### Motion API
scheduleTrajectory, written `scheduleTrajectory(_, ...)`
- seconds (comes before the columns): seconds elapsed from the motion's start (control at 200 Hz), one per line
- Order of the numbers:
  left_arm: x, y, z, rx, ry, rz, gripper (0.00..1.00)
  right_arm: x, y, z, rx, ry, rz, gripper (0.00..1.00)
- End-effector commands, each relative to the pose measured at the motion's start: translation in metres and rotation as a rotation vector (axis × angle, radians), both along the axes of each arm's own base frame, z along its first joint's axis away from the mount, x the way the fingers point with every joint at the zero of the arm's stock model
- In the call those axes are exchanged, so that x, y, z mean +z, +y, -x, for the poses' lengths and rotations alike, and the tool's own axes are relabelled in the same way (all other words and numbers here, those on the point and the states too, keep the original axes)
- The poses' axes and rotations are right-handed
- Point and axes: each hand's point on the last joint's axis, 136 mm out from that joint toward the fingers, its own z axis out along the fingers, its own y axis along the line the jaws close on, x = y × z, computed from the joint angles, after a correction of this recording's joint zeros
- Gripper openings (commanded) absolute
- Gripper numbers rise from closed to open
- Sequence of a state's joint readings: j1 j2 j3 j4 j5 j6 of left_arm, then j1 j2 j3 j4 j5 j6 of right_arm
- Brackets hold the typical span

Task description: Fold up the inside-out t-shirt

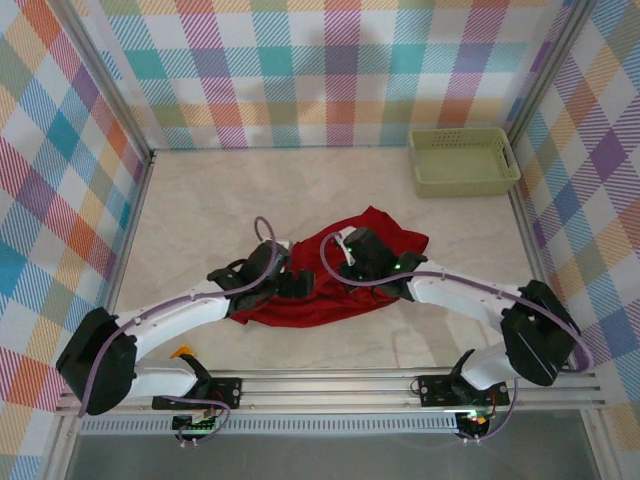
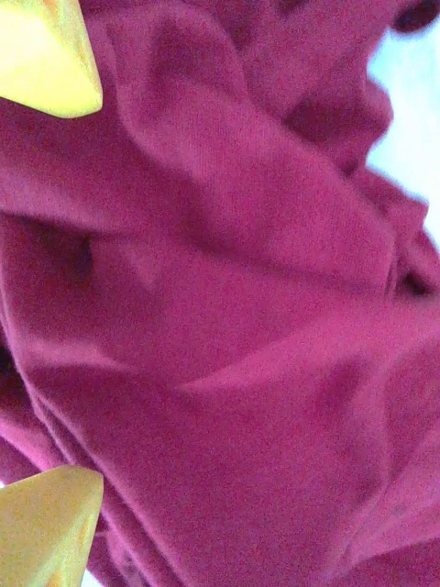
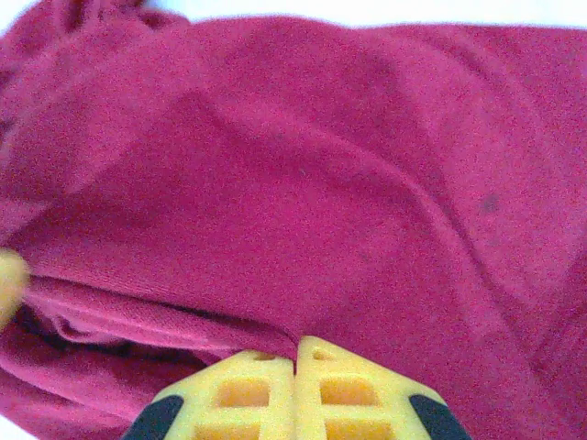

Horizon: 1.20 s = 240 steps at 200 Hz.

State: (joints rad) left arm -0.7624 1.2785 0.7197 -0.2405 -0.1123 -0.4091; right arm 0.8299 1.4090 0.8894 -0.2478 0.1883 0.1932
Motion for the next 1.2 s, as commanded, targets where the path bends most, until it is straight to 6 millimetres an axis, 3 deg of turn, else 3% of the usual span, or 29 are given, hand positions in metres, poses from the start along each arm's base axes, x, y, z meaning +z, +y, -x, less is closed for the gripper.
scheduleTrajectory(0.0, 0.020, -0.029, -0.010, -0.080, -0.072, 0.009, 0.98, 0.024, 0.008, -0.001, 0.035, -0.015, -0.054, 0.00)
scheduleTrajectory(0.225, 0.005, -0.043, -0.030, -0.069, -0.059, -0.058, 0.94, 0.039, 0.010, -0.005, 0.027, -0.028, -0.099, 0.00)
scheduleTrajectory(0.33, -0.003, -0.048, -0.035, -0.067, -0.041, -0.074, 0.84, 0.045, 0.011, -0.013, 0.000, -0.028, -0.136, 0.00)
scheduleTrajectory(0.505, -0.007, -0.050, -0.038, -0.063, -0.040, -0.070, 0.55, 0.053, 0.007, -0.041, -0.077, 0.018, -0.264, 0.00)
scheduleTrajectory(0.62, -0.012, -0.049, -0.037, -0.052, -0.028, -0.062, 0.35, 0.048, 0.010, -0.066, -0.108, 0.044, -0.282, 0.00)
scheduleTrajectory(0.78, -0.022, -0.033, -0.041, 0.015, -0.004, -0.062, 0.22, 0.024, 0.008, -0.100, -0.175, 0.068, -0.212, 0.00)
scheduleTrajectory(0.82, -0.024, -0.029, -0.041, 0.031, 0.003, -0.052, 0.20, 0.019, 0.006, -0.106, -0.190, 0.078, -0.195, 0.05)
scheduleTrajectory(0.87, -0.027, -0.024, -0.042, 0.049, 0.016, -0.040, 0.18, 0.015, 0.002, -0.110, -0.204, 0.082, -0.169, 0.19)
scheduleTrajectory(0.945, -0.030, -0.021, -0.043, 0.054, 0.032, -0.033, 0.17, 0.016, -0.005, -0.106, -0.197, 0.073, -0.136, 0.35)
scheduleTrajectory(1.005, -0.033, -0.021, -0.042, 0.050, 0.041, -0.032, 0.17, 0.022, -0.008, -0.095, -0.167, 0.064, -0.133, 0.42)
scheduleTrajectory(1.145, -0.039, -0.017, -0.043, 0.060, 0.053, -0.036, 0.18, 0.038, -0.003, -0.045, -0.040, 0.109, -0.203, 0.45)
scheduleTrajectory(1.195, -0.039, -0.016, -0.044, 0.065, 0.052, -0.035, 0.18, 0.033, 0.000, -0.026, -0.013, 0.150, -0.219, 0.44)
